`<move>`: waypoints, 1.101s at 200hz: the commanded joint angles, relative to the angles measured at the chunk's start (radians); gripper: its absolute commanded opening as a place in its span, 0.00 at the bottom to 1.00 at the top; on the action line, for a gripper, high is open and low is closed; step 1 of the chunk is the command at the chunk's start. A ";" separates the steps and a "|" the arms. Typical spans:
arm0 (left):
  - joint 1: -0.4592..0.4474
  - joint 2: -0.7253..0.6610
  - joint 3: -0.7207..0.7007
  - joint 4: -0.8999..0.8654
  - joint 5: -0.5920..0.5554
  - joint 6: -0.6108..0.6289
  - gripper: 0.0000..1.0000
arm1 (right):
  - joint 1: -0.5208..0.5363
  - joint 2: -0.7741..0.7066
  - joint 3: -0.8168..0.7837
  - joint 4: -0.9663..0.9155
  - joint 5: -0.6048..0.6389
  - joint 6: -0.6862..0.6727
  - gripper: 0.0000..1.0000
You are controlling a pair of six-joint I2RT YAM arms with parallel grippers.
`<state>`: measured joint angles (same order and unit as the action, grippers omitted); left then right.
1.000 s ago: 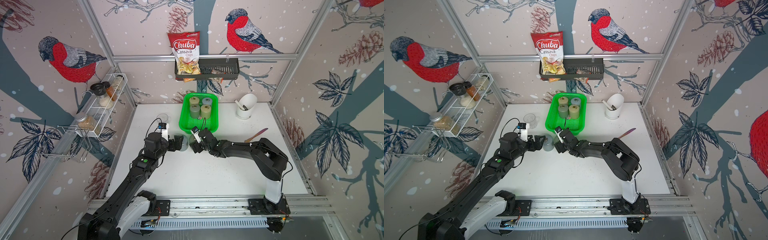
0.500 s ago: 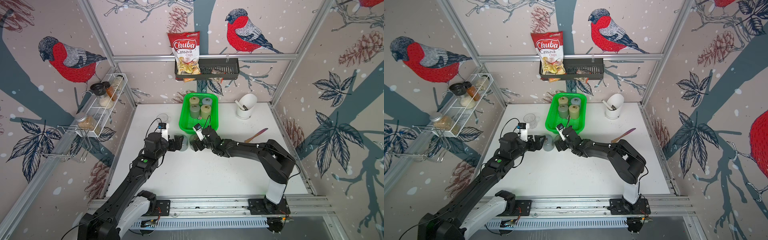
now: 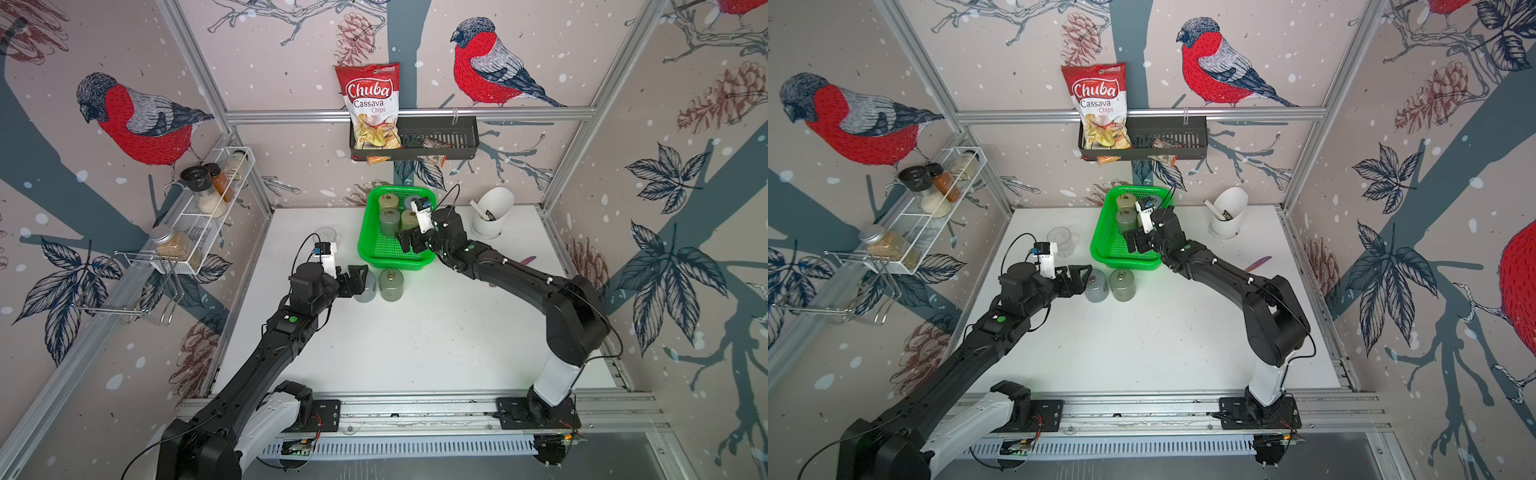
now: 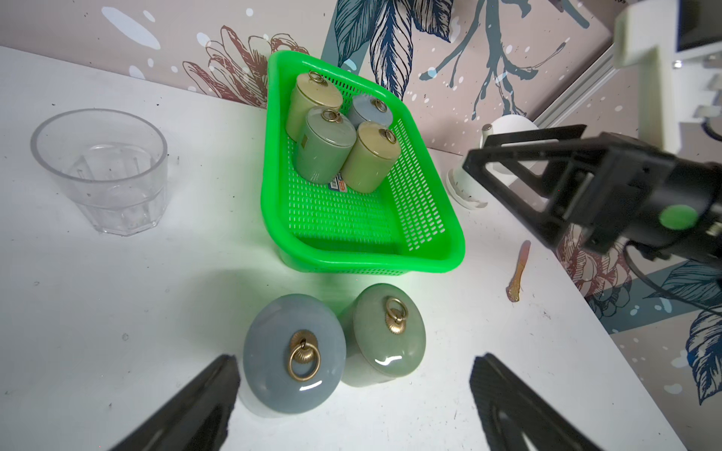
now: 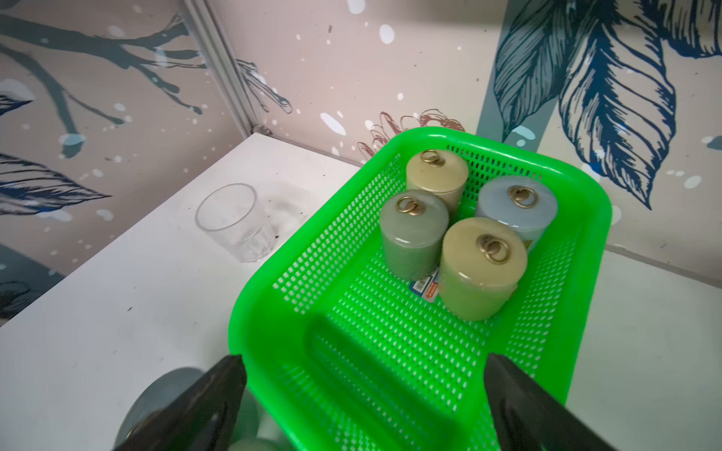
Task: Take the tea canister out of the basket
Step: Place the tea canister at the center of the board, then pick up the tea canister from the basket.
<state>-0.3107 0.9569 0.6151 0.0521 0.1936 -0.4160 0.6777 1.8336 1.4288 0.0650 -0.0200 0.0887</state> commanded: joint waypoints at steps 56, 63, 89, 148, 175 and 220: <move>-0.005 -0.012 0.026 0.029 0.033 -0.011 0.97 | -0.062 0.302 0.390 -0.261 0.091 0.041 1.00; -0.005 -0.015 0.026 0.024 0.033 -0.010 0.97 | -0.068 0.323 0.421 -0.276 0.087 0.035 1.00; -0.005 -0.021 0.029 0.009 0.030 -0.005 0.97 | -0.102 0.424 0.546 -0.346 -0.001 -0.036 1.00; -0.005 -0.034 0.029 -0.007 0.021 -0.006 0.97 | -0.158 0.545 0.645 -0.407 -0.071 -0.159 1.00; -0.005 -0.036 0.036 -0.019 0.017 -0.004 0.97 | -0.166 0.572 0.654 -0.397 -0.078 -0.184 1.00; -0.006 -0.040 0.037 -0.028 0.006 -0.001 0.97 | -0.169 0.628 0.704 -0.385 -0.080 -0.201 1.00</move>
<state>-0.3145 0.9180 0.6434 0.0349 0.2066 -0.4351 0.5140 2.4290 2.1048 -0.2909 -0.0891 -0.1059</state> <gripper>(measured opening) 0.968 0.998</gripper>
